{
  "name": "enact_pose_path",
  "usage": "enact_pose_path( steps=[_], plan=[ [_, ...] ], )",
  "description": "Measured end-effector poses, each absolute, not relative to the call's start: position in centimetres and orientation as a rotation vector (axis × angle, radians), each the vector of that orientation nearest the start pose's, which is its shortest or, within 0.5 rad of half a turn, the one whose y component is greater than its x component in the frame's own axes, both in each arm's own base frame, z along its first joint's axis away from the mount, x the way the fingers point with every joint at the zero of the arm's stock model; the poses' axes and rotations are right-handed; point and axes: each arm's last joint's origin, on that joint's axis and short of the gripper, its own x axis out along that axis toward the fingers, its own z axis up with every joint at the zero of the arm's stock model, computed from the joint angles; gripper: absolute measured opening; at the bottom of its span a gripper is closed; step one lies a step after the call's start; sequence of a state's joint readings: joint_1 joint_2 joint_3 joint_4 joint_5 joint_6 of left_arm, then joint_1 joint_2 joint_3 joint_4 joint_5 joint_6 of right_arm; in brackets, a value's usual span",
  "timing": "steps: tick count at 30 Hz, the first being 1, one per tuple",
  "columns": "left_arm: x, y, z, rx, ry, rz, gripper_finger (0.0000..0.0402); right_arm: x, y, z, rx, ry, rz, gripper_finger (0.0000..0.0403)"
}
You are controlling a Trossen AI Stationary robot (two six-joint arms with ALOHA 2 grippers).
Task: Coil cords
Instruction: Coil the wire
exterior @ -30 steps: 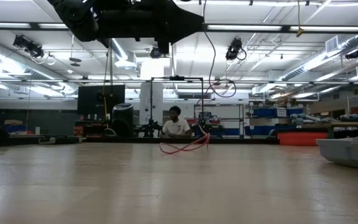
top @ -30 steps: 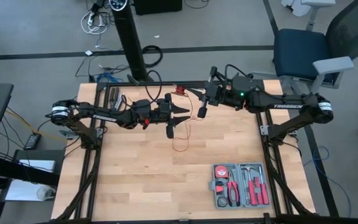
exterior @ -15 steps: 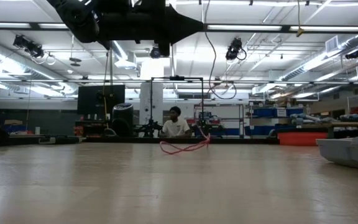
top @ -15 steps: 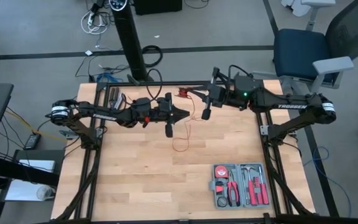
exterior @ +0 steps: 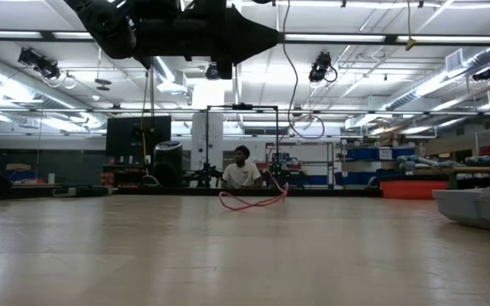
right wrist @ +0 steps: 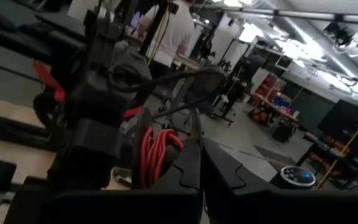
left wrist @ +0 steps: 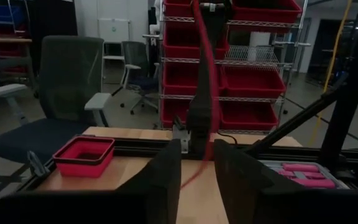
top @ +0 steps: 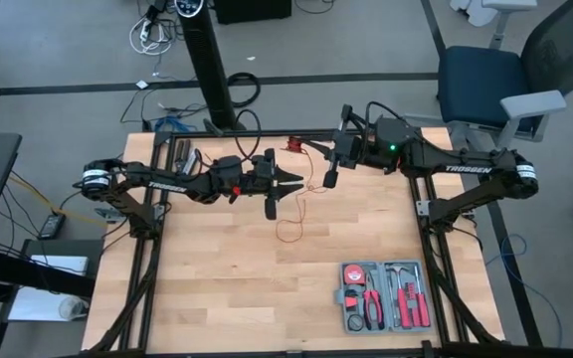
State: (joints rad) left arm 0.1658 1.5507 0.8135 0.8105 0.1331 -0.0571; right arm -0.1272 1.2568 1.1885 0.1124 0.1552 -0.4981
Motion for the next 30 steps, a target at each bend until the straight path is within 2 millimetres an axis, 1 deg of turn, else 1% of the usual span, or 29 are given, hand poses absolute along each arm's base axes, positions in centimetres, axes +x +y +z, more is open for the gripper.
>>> enact_pose_path(
  steps=[9, 12, 17, 20, 23, 30],
  plan=[
    [32.9, 5.0, 25.6, -0.044, -0.091, 0.032, 0.0101, 28.0, -4.0, 41.2, -0.506, -0.080, -0.314, 0.0000],
    [32.9, 5.0, 25.7, -0.042, -0.104, 0.030, 0.0101, 28.5, -4.1, 41.1, -0.518, -0.100, -0.320, 0.0000],
    [32.9, 4.8, 25.8, -0.037, -0.110, 0.024, 0.0101, 30.2, -4.3, 40.3, -0.531, -0.131, -0.330, 0.0001],
    [32.9, 4.8, 25.8, -0.038, -0.107, 0.023, 0.0101, 30.9, -4.4, 39.8, -0.556, -0.126, -0.332, 0.0001],
    [32.9, 4.8, 25.5, -0.041, -0.083, 0.024, 0.0101, 30.8, -4.4, 39.9, -0.575, -0.125, -0.334, 0.0001],
    [32.9, 5.3, 24.9, -0.009, -0.018, 0.050, 0.0101, 28.8, -4.1, 40.9, -0.566, -0.090, -0.321, 0.0001]
  ],
)
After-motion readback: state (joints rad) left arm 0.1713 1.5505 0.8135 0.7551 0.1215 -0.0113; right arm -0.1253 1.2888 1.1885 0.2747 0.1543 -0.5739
